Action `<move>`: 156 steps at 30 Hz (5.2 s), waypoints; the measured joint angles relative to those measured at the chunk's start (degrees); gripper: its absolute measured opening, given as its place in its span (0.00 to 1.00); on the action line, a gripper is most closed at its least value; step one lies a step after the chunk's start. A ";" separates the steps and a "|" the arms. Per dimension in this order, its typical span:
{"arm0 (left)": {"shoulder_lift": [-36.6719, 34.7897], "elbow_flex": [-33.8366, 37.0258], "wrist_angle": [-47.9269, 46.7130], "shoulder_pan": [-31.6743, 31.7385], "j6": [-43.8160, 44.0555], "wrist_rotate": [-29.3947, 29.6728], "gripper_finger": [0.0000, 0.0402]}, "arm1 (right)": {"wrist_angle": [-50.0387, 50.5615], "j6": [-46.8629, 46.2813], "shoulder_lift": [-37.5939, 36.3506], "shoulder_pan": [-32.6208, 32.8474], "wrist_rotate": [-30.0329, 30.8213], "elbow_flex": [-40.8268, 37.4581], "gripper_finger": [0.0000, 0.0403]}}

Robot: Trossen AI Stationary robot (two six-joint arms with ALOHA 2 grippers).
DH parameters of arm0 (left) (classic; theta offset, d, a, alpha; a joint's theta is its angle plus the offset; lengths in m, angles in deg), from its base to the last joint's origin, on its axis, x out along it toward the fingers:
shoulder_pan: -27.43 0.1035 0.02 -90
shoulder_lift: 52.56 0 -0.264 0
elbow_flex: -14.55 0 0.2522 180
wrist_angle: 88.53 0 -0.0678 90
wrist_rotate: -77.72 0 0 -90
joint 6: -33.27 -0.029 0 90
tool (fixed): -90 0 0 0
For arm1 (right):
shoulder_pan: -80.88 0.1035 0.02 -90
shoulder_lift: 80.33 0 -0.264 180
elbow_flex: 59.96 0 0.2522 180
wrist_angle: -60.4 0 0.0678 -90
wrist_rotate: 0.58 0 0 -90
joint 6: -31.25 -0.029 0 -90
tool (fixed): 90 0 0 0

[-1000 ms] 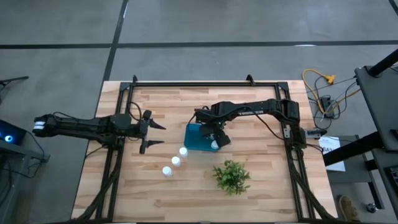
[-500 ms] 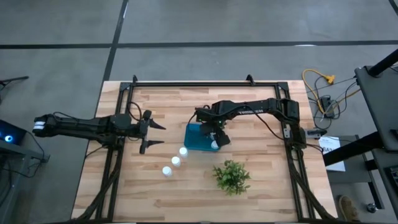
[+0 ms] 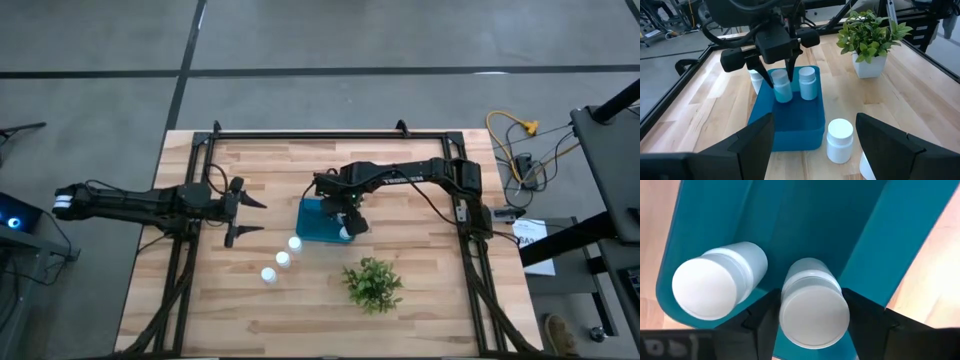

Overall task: Pick and place pill bottles into a basket
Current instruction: Put the white pill bottle in the blue bin

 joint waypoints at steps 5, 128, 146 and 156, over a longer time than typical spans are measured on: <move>0.00 0.00 0.00 0.00 0.00 0.00 0.65 | -0.41 -1.00 0.00 -0.06 -0.01 0.00 0.53; 0.02 0.04 -1.11 0.00 0.24 0.00 0.65 | 11.29 -10.19 -7.89 -7.26 6.69 0.91 0.71; 0.02 0.04 -1.10 -0.01 0.24 0.00 0.65 | 2.36 -11.36 -16.96 -7.63 6.94 -3.89 0.67; 0.02 0.04 -1.07 -0.02 0.24 0.00 0.65 | -11.92 -11.86 -25.49 -7.63 6.66 -18.10 0.66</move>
